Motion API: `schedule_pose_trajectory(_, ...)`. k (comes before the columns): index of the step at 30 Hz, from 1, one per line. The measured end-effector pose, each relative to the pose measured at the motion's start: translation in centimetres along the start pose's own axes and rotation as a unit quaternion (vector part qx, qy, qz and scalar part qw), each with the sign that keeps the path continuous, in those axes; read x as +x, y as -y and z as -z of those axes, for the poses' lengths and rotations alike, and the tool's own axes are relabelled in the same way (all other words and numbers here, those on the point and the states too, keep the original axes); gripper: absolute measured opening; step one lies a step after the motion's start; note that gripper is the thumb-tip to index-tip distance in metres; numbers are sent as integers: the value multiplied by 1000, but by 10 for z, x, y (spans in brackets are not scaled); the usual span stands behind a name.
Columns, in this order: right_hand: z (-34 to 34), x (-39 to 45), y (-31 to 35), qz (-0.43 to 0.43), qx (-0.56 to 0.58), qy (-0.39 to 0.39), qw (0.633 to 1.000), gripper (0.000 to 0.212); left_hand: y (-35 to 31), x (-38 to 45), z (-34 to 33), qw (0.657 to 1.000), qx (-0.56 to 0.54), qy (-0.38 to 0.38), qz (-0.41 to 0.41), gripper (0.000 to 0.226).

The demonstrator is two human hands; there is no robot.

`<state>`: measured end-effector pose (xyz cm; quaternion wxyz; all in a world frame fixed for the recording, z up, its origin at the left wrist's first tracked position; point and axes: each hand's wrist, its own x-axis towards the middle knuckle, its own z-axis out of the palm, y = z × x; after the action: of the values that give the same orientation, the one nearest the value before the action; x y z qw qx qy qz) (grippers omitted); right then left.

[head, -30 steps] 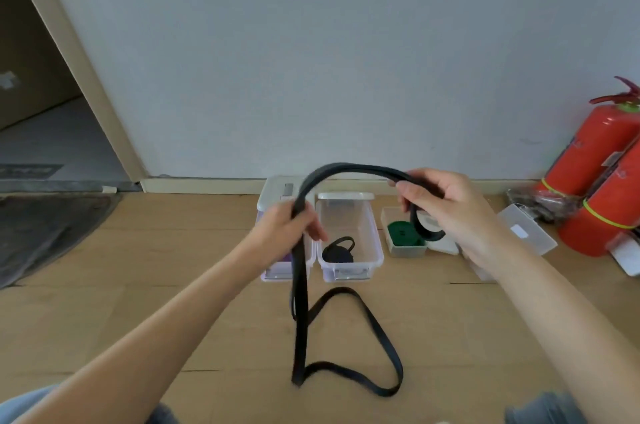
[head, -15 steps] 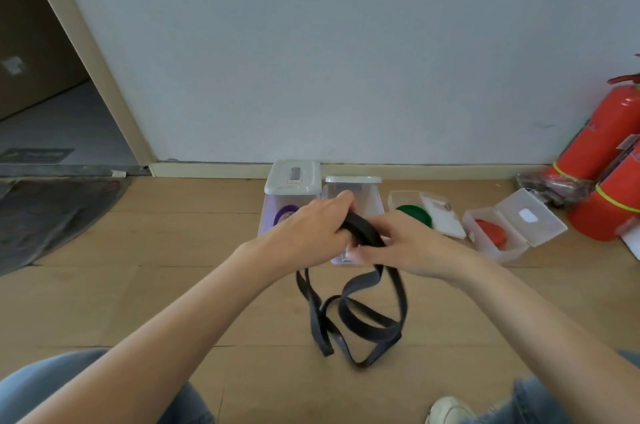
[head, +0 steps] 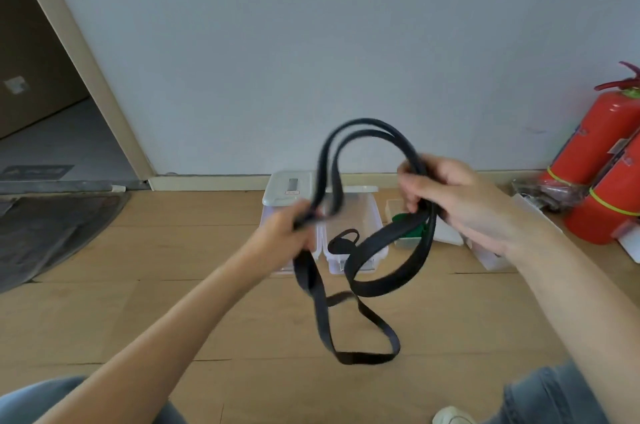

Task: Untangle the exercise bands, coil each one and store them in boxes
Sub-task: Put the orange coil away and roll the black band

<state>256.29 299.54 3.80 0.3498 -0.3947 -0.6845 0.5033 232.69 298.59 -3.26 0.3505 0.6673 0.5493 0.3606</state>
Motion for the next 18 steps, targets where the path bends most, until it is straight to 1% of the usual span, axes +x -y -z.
schedule_pose_trajectory(1, 2, -1, -6, -56, -62, 20, 996, 10, -10, 5, 15, 997, -51, -56, -29, 30)
schedule_pose_trajectory(2, 3, -2, -12, -103, -121, 50, 986, 11, -20, 6, 30, 991, -81, -75, -70, 25)
schedule_pose_trajectory(3, 2, -4, -14, -138, -168, 84, 973, 17, -27, 6, 40, 990, -70, -62, -108, 24)
schedule_pose_trajectory(4, 1, -6, -15, -160, -183, 110, 964, 34, -33, 5, 42, 992, -14, -26, -125, 25)
schedule_pose_trajectory(5, -1, -7, -14, -167, -164, 124, 964, 54, -38, 2, 37, 990, 64, 23, -121, 28)
schedule_pose_trajectory(6, -5, -8, -12, -164, -127, 136, 969, 68, -40, -2, 28, 983, 126, 70, -110, 28)
schedule_pose_trajectory(7, -12, -8, -11, -154, -108, 160, 969, 73, -42, -4, 16, 976, 163, 107, -99, 27)
schedule_pose_trajectory(8, -21, -8, -10, -139, -119, 194, 964, 73, -43, -6, 3, 969, 187, 132, -92, 24)
schedule_pose_trajectory(9, -31, -8, -13, -126, -146, 215, 957, 67, -44, -7, -7, 963, 206, 147, -88, 21)
schedule_pose_trajectory(10, -42, -7, -18, -111, -165, 210, 957, 55, -44, -8, -14, 959, 223, 153, -85, 20)
schedule_pose_trajectory(12, -57, -5, -23, -99, -169, 138, 971, 20, -43, -5, -16, 957, 234, 153, -72, 18)
schedule_pose_trajectory(13, -59, -5, -23, -103, -165, 107, 975, 7, -40, -5, -14, 961, 222, 153, -61, 16)
schedule_pose_trajectory(14, -59, -5, -22, -105, -172, 85, 976, 2, -36, -4, -12, 965, 209, 150, -54, 13)
schedule_pose_trajectory(16, -57, -3, -20, -88, -185, 53, 977, 5, -28, -3, -10, 969, 195, 139, -53, 5)
schedule_pose_trajectory(17, -56, -2, -18, -70, -154, 40, 985, 6, -24, -3, -11, 975, 167, 142, -47, 2)
schedule_pose_trajectory(18, -55, -2, -16, -49, -94, 34, 994, 9, -19, -4, -13, 981, 115, 152, -33, 7)
